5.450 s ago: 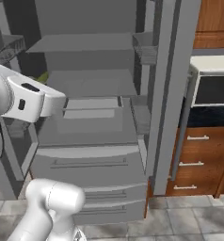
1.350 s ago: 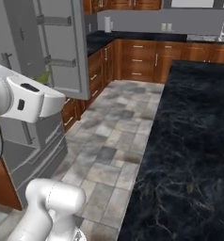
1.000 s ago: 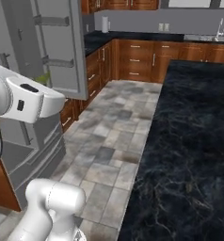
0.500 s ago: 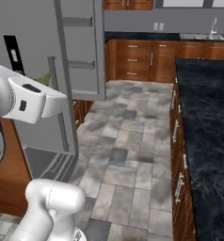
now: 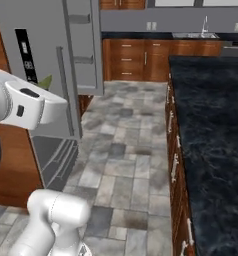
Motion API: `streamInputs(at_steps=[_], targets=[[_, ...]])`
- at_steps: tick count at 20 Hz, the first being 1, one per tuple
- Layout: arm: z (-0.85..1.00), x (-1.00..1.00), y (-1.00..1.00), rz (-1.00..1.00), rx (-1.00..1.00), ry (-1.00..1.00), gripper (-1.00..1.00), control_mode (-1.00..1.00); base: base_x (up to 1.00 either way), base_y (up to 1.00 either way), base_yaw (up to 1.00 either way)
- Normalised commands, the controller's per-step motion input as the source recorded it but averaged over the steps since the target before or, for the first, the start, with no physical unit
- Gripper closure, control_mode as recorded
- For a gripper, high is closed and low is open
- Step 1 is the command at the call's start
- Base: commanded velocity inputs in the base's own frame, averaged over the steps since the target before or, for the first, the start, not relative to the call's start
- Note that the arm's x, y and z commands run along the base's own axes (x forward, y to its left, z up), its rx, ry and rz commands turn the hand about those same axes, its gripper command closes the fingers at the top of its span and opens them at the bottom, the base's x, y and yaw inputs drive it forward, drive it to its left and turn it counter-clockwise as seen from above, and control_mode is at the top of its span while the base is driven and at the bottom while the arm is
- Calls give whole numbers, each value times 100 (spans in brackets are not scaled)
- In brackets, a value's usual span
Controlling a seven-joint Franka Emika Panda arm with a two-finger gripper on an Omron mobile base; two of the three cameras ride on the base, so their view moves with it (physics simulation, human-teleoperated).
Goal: There is a bowl on the dining counter. Grab a lemon wedge from the fridge and place it in the bowl. Then get the liquor bottle and glass cup from the cabinet and place them next to the bowl.
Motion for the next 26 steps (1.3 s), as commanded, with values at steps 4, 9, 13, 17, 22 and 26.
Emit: streamInputs(at_steps=[4, 9, 13, 17, 22, 26], targets=[[0, 0, 0, 0, 0, 0, 100, 100, -72, -85, -9], [0, 0, 0, 0, 0, 0, 100, 100, -20, -99, -1], [0, 0, 0, 0, 0, 0, 100, 100, -51, -100, 0], [0, 0, 0, 0, 0, 0, 100, 100, -100, -89, 0], [0, 0, 0, 0, 0, 0, 100, 100, -97, -1, -1], [0, 0, 0, 0, 0, 0, 100, 100, -40, 100, -2]])
